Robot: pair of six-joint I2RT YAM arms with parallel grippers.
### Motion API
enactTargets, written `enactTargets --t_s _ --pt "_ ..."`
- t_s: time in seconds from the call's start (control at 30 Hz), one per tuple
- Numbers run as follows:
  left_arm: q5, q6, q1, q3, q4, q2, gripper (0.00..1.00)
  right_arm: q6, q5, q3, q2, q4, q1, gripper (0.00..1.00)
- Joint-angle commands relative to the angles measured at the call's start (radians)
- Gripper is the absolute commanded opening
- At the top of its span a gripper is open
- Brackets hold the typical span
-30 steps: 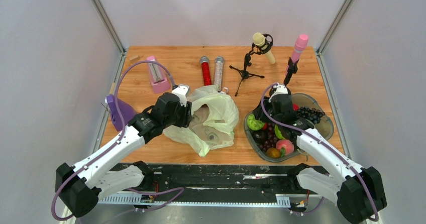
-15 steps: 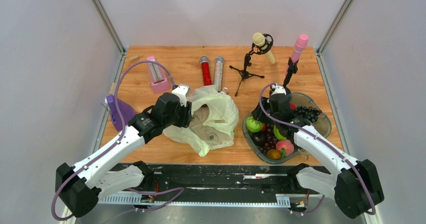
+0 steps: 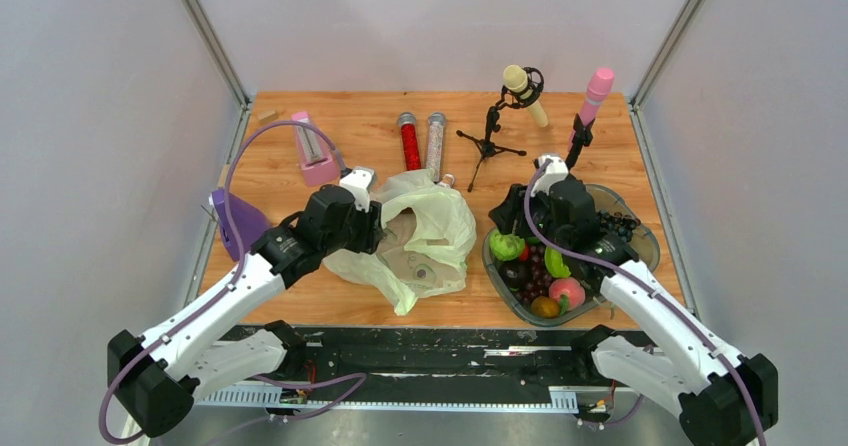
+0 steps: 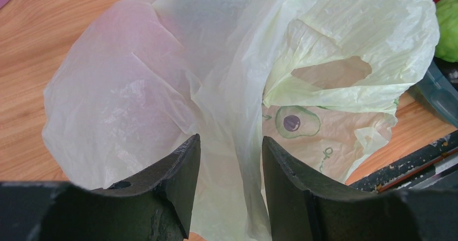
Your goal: Untie the knot of the plastic bag and take out the fruit
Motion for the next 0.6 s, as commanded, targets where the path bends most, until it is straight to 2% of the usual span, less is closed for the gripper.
enactTargets --t_s 0.0,0.17,0.3,0.43,0.47,0.57 --pt "0.015 -0.014 -0.005 0.003 0.059 -0.043 0.55 -0.061 -0.222 0.040 -0.033 0.146 0.088 0.49" --pt "0.025 -0.018 -0.005 0.007 0.077 -0.060 0.56 -0.059 -0.319 0.018 0.018 0.292 0.254 0.43" --pt "0.037 -0.013 -0.005 0.027 0.089 -0.082 0.53 -0.053 -0.280 0.026 0.134 0.388 0.351 0.40" --pt "0.050 -0.005 -0.005 0.067 0.080 -0.109 0.52 -0.009 -0.251 -0.004 0.248 0.558 0.381 0.33" --pt "0.046 -0.002 -0.004 0.078 0.076 -0.116 0.53 0.001 -0.241 -0.011 0.278 0.599 0.384 0.32" --pt "0.011 0.010 0.012 0.141 0.064 -0.112 0.64 0.017 -0.230 -0.012 0.376 0.709 0.390 0.32"
